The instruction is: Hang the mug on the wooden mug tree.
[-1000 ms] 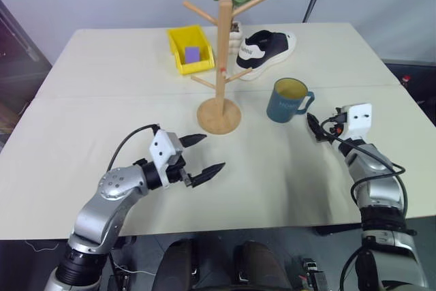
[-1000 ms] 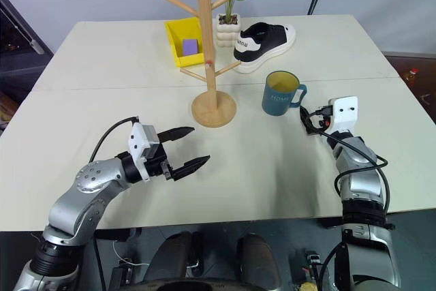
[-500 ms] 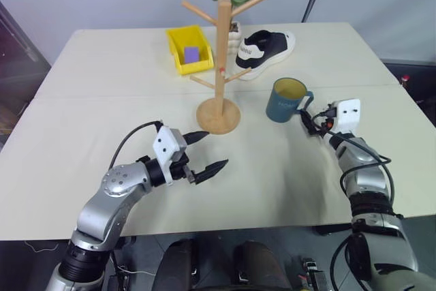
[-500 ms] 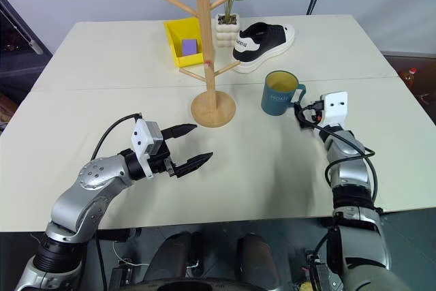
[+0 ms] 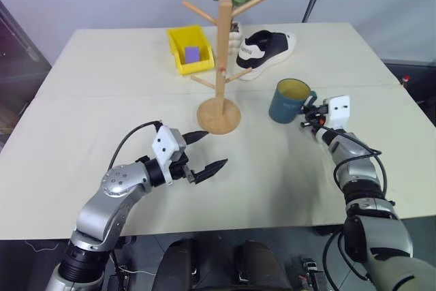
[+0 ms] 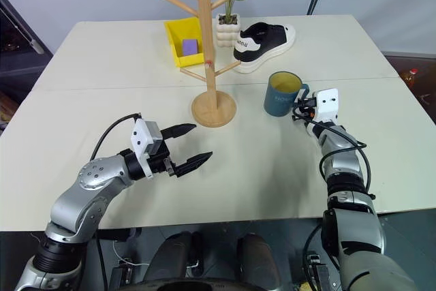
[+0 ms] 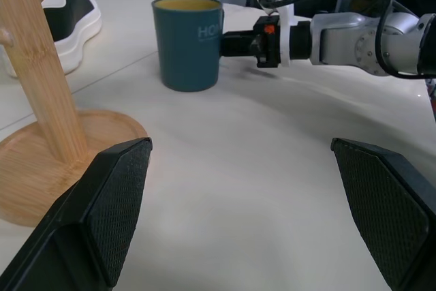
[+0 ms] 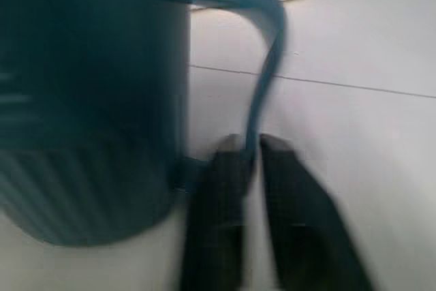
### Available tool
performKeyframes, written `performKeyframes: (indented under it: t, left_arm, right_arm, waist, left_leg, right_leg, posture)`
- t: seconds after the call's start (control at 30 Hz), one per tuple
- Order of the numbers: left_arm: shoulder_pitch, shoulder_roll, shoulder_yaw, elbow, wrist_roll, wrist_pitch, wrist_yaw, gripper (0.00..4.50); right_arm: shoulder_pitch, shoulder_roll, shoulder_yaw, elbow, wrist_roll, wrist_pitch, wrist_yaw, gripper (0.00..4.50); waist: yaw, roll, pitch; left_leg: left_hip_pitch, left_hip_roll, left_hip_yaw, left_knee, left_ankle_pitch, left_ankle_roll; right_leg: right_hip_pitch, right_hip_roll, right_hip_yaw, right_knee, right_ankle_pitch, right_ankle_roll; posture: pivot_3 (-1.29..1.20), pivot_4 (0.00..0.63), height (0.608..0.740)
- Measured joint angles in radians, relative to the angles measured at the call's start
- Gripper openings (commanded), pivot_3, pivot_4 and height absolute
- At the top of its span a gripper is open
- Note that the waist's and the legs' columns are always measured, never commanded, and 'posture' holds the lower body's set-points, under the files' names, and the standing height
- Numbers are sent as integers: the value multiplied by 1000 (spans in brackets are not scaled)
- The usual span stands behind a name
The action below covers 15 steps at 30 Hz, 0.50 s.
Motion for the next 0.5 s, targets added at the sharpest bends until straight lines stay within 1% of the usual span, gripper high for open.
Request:
performKeyframes:
  t: [0.13,0.2,0.3,0.37,0.43,0.5]
  left_arm:
    - [2,1,1,0,0,-1,1,4500]
    - [3,1,3,1,1,-3,3,4500]
    - [11,1,29,8,3,-11,19,4500]
    - [17,2,55,27,5,-33,25,4500]
    - [23,16,92,80,18,-66,27,4500]
    - [24,24,115,128,27,-92,22,4500]
  right_arm:
    - [26,9,0,-36,9,-3,26,75]
    - [66,1,11,-106,-3,-4,27,75]
    - [168,-72,88,-310,-92,-22,49,75]
    - [232,-122,121,-477,-121,0,85,75]
    - [289,-175,160,-731,-125,94,137,75]
    - [291,-193,183,-941,-150,237,134,75]
  waist:
    - [0,0,0]
    - [1,0,0]
    - [4,1,1]
    - [4,2,1]
    - [-4,3,2]
    - [-7,3,2]
  left_leg:
    - [0,0,0,0,0,0]
    - [0,0,0,0,0,0]
    - [0,0,0,0,0,0]
    - [0,0,0,0,0,0]
    - [0,1,0,-1,0,-1]
    - [1,2,-1,-1,1,-2]
  right_leg:
    - [0,0,0,0,0,0]
    - [0,0,0,0,0,0]
    - [-1,0,0,0,0,0]
    - [-1,0,0,0,0,0]
    - [-1,1,0,0,0,0]
    - [-1,1,0,1,0,0]
  posture:
    - [0,150,740]
    - [0,150,740]
    - [0,150,740]
    - [0,150,740]
    - [0,150,740]
    - [0,150,740]
